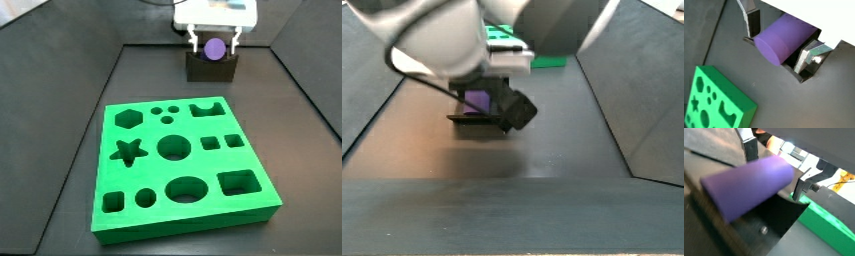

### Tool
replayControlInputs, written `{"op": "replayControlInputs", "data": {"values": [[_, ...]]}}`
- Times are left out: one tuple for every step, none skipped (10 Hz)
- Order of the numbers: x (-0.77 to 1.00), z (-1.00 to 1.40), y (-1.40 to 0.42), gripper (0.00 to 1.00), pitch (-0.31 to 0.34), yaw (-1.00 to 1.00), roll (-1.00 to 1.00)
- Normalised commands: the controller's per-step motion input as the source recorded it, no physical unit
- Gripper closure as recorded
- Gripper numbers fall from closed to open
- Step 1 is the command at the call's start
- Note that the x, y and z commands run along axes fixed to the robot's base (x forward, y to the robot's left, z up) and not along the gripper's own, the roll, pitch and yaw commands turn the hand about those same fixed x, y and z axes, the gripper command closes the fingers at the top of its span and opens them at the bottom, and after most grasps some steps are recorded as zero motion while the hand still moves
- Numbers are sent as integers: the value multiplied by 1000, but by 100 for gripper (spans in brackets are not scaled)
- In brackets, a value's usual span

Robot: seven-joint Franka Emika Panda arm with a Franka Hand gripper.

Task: Pick up the round object. Move up. Place the round object on the fixture. Regrasp the round object. Move to above the board. Insert the round object.
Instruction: Regrasp the round object.

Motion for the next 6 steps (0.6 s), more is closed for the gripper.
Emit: {"op": "replayControlInputs", "data": {"values": [[-26, 1000, 4, 0, 10, -17, 40], [-37, 1000, 5, 0, 15, -9, 43], [-40, 1000, 5, 0, 19, -5, 47], [-44, 937, 5, 0, 24, -3, 44], [-44, 699, 9, 0, 21, -3, 35], [-39, 519, 8, 0, 26, -4, 29]]}}
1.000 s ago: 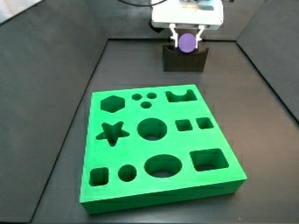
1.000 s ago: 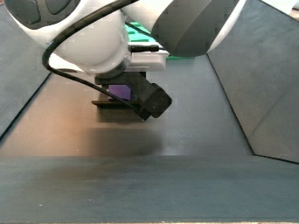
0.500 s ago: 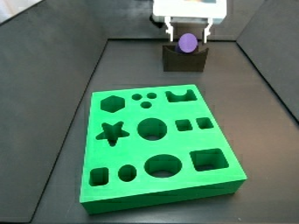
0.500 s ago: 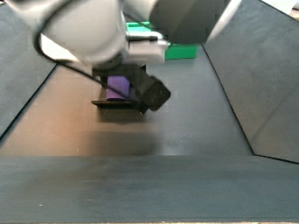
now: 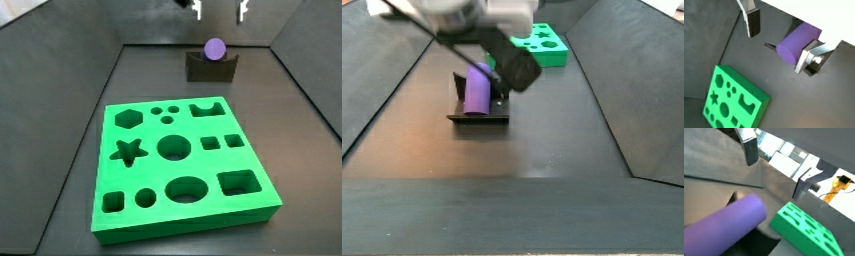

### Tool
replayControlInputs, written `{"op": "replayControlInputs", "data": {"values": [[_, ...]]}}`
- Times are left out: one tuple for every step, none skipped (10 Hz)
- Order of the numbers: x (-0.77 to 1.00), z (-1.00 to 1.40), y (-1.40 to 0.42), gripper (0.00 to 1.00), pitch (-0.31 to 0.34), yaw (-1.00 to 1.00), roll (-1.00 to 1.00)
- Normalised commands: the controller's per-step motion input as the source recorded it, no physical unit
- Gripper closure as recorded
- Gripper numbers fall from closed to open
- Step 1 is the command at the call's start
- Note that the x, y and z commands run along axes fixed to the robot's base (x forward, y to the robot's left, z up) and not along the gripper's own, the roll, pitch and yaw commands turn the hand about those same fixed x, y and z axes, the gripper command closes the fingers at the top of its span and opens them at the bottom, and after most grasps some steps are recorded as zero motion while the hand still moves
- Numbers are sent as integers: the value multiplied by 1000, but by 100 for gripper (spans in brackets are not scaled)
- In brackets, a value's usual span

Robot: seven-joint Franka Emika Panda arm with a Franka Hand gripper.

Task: Pick up the round object. Move up. Place the round object on the fixture. Regrasp the round object. Move to above the board. Insert the round object.
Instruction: Regrasp the round object.

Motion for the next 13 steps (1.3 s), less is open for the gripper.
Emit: {"op": "replayControlInputs", "data": {"values": [[-34, 274, 11, 0, 37, -5, 31], [-125, 731, -789, 0, 45, 27, 1000], [-109, 636, -776, 0, 44, 27, 1000], [-115, 526, -667, 0, 34, 26, 1000], [-120, 209, -418, 0, 21, 25, 1000], [-97, 91, -313, 0, 18, 25, 1000], [-56, 27, -146, 0, 16, 25, 1000], [-36, 43, -28, 0, 18, 26, 1000], [-27, 23, -20, 0, 15, 26, 1000], [-37, 11, -24, 0, 10, 26, 1000], [-47, 13, -25, 0, 2, 27, 1000], [-50, 14, -26, 0, -2, 27, 1000], [-49, 9, -24, 0, -10, 28, 1000]]}}
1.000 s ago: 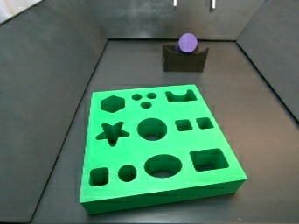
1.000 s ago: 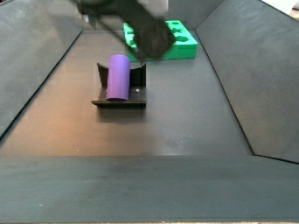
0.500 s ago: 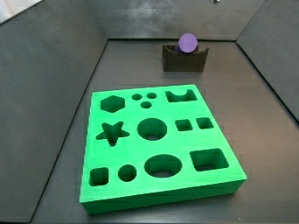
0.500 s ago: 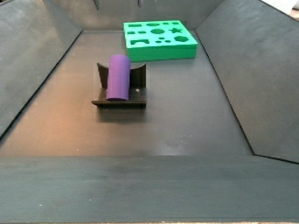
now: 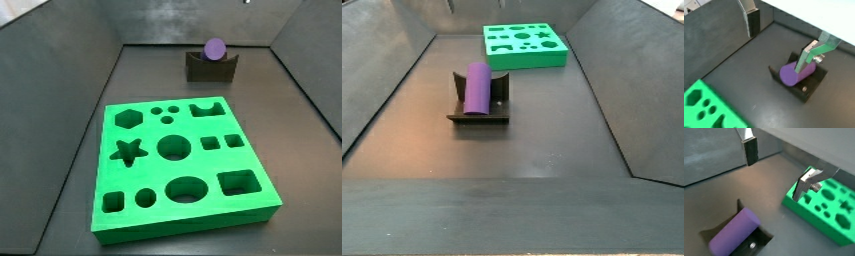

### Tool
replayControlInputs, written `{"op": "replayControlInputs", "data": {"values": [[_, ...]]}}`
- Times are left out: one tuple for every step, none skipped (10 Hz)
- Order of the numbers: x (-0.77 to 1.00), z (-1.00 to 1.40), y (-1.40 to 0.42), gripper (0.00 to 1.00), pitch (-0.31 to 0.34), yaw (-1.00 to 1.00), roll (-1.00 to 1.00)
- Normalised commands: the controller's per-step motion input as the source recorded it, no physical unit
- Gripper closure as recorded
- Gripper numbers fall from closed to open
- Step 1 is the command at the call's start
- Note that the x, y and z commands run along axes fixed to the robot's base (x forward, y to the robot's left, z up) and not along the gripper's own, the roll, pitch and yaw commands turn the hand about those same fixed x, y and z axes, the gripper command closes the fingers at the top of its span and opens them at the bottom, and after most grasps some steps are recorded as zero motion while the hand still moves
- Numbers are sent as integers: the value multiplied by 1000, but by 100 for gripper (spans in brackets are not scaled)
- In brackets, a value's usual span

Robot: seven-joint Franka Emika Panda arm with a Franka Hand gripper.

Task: Pick up the round object. Move up. Place the round object on the fixture. Regrasp the round object. Move to above the board. Insert the round object.
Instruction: Regrasp the round object.

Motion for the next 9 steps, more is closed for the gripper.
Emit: {"op": "replayControlInputs", "data": {"values": [[-46, 0, -23, 0, -17, 29, 1000], [-40, -1, -23, 0, -24, 30, 1000], [-37, 5, -20, 0, -32, 31, 1000], [-38, 4, -16, 0, -34, 32, 1000], [-37, 7, -19, 0, -35, 33, 1000], [-28, 14, -17, 0, -34, 33, 1000], [-14, 11, -18, 0, -33, 34, 1000], [5, 1, -22, 0, -27, 34, 1000], [17, -12, -19, 0, -21, 34, 1000]]}}
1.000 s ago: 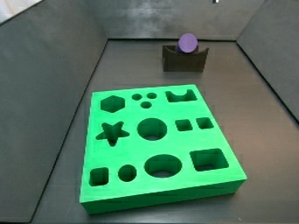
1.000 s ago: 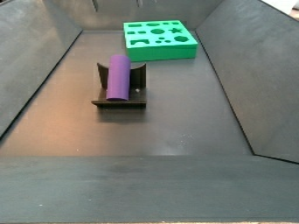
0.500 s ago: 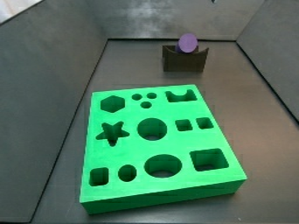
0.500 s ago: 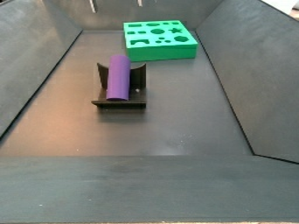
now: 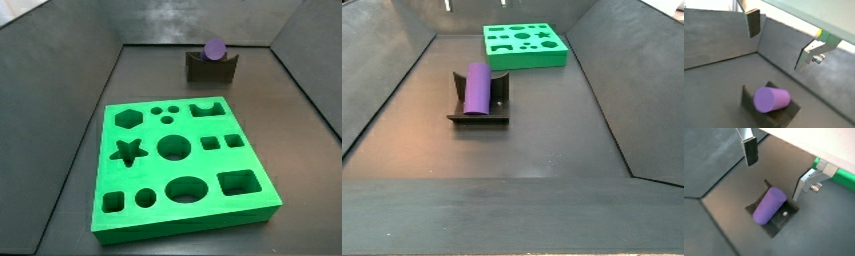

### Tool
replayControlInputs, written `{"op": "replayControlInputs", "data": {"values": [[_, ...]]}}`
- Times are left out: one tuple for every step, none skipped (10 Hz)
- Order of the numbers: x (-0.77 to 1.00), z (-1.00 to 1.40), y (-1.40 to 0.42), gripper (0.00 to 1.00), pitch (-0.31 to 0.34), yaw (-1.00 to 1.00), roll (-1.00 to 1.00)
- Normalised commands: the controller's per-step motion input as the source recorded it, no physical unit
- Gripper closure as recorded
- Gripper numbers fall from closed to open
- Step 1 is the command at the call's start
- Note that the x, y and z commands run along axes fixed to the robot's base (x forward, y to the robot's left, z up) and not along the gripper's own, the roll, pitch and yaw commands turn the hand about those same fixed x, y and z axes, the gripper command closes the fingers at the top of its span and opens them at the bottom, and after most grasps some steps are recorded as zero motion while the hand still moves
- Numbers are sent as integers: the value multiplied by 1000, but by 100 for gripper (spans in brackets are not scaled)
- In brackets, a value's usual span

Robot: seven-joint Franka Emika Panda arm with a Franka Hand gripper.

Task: Pick up the round object. Move up. Place the round object on the fixture. Regrasp the round object. Move to above the board. Insert the round object.
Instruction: Regrasp the round object.

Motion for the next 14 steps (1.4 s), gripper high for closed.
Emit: {"op": "replayControlInputs", "data": {"values": [[29, -13, -20, 0, -15, 34, 1000], [40, -5, -26, 0, -1, 36, 1000], [57, -12, -28, 0, 19, 40, 1000], [67, -14, -29, 0, 32, 44, 1000], [79, -15, -34, 0, 69, 55, 1000], [90, -11, -38, 0, 99, 69, 842], [93, -16, -39, 0, 110, 81, 647], [91, -19, -40, 0, 112, 96, 457], [85, -10, -27, 0, 105, 112, 308], [31, -1000, 77, 0, 45, 156, 219], [32, -1000, 78, 0, 22, 164, 193], [41, -1000, 68, 0, -7, 154, 167], [54, -1000, 62, 0, -36, 134, 119], [66, -1000, 59, 0, -55, 114, 90]]}}
